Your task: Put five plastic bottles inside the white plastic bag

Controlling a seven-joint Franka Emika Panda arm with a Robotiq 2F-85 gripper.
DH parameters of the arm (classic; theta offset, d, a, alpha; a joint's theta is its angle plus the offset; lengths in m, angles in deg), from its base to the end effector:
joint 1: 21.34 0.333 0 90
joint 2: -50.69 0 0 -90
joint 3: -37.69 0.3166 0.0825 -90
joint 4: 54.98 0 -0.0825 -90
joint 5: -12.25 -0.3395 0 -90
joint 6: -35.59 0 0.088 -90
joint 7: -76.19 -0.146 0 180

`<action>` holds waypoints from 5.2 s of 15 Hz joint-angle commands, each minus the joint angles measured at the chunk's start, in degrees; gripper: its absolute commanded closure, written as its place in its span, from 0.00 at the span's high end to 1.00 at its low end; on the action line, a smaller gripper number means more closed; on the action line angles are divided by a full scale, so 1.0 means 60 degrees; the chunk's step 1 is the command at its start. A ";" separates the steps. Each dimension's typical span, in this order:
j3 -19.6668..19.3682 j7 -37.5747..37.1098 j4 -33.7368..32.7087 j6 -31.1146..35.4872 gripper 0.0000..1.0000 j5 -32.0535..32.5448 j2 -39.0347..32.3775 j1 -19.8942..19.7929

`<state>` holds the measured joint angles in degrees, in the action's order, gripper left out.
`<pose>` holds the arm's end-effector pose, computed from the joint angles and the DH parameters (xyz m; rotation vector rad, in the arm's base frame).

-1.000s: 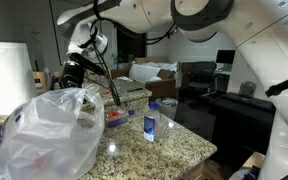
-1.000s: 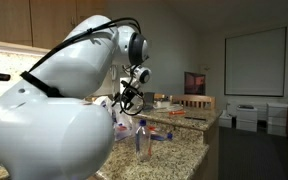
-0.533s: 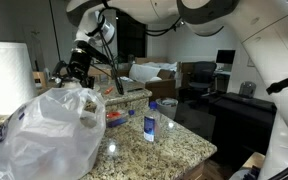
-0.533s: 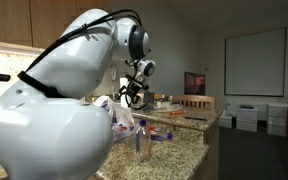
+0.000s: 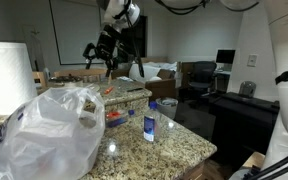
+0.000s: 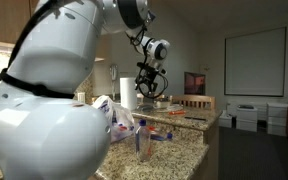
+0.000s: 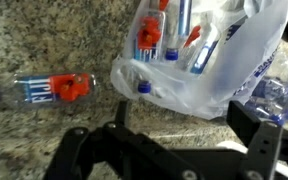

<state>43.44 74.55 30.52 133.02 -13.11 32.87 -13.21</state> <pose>0.5708 0.1926 0.4720 -2.6787 -0.1735 0.2215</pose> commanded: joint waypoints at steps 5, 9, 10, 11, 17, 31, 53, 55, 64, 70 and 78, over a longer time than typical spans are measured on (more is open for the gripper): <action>-0.0236 -0.0176 0.4070 0.3049 1.00 0.2458 0.3632 -0.0152; -0.0128 -0.1065 0.6121 0.3700 1.00 0.4810 0.4956 -0.0320; -0.0056 -0.1598 0.6660 0.3855 1.00 0.5334 0.5261 -0.0368; -0.0010 -0.2123 0.7209 0.4048 1.00 0.5622 0.5551 -0.0420; 0.0260 -0.3256 0.9418 0.4351 1.00 0.4774 0.6423 -0.0285; 0.0997 -0.3834 1.0721 0.5772 0.47 0.4107 0.6634 -0.0347; -0.1703 0.2235 0.6874 0.2973 0.14 -0.0497 0.5952 0.0371; -0.1668 0.2734 0.6105 0.2179 0.14 -0.1156 0.5420 0.0465; -0.0413 0.3705 0.3749 0.0842 0.13 -0.3327 0.1577 0.0306; 0.0587 0.3144 0.2645 0.0995 0.13 -0.3554 -0.0769 0.0387; 0.1164 0.2965 0.2604 0.1360 0.15 -0.4493 -0.1098 0.0539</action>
<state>49.81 93.67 45.20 140.39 -38.22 25.58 -9.87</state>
